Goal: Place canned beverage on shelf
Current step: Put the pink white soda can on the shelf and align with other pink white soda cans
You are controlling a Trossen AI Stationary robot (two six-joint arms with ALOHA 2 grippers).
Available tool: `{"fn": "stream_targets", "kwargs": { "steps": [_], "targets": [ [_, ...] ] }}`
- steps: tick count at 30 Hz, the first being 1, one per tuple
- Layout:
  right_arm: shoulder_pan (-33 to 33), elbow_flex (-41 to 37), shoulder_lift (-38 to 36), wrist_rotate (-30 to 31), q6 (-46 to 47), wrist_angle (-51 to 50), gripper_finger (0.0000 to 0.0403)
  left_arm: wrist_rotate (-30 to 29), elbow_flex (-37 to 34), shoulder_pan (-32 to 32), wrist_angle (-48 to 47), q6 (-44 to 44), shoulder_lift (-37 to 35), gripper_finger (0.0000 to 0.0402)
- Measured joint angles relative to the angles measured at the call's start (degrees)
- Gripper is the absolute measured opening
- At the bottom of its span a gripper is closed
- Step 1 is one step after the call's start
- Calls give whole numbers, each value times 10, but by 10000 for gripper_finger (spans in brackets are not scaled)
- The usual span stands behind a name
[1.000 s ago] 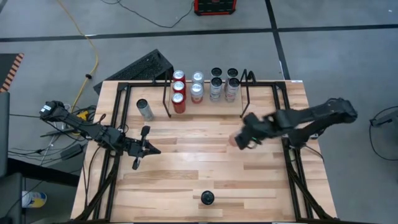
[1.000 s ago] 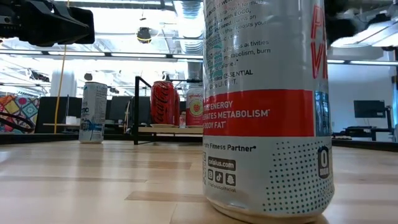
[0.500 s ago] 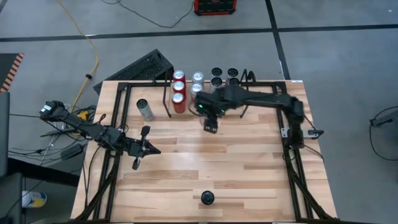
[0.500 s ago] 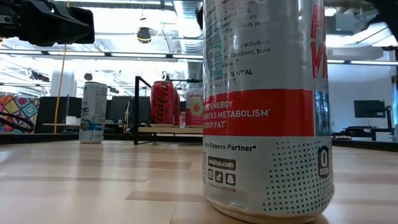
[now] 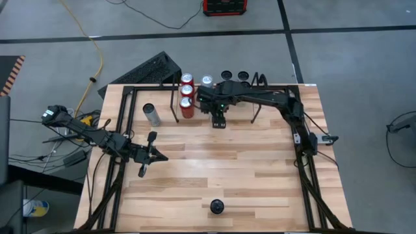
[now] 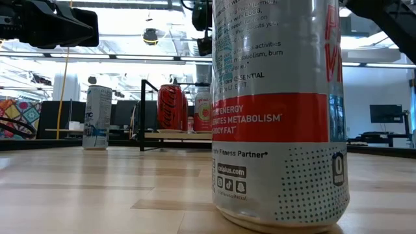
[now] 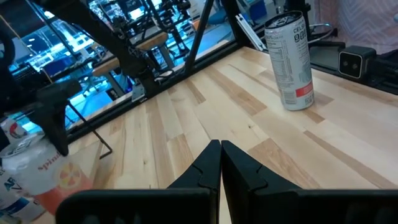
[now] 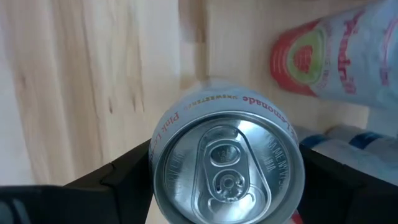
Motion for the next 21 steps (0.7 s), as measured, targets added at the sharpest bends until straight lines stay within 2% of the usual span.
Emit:
{"fn": "stream_targets", "kwargs": {
  "steps": [12, 21],
  "targets": [
    [-55, 0, 0, -28, -2, 8, 326, 1, 0, 0, 1, -1, 0, 0],
    [-59, 0, 0, -51, -5, 9, 326, 1, 0, 0, 1, -2, 0, 0]
  ]
}}
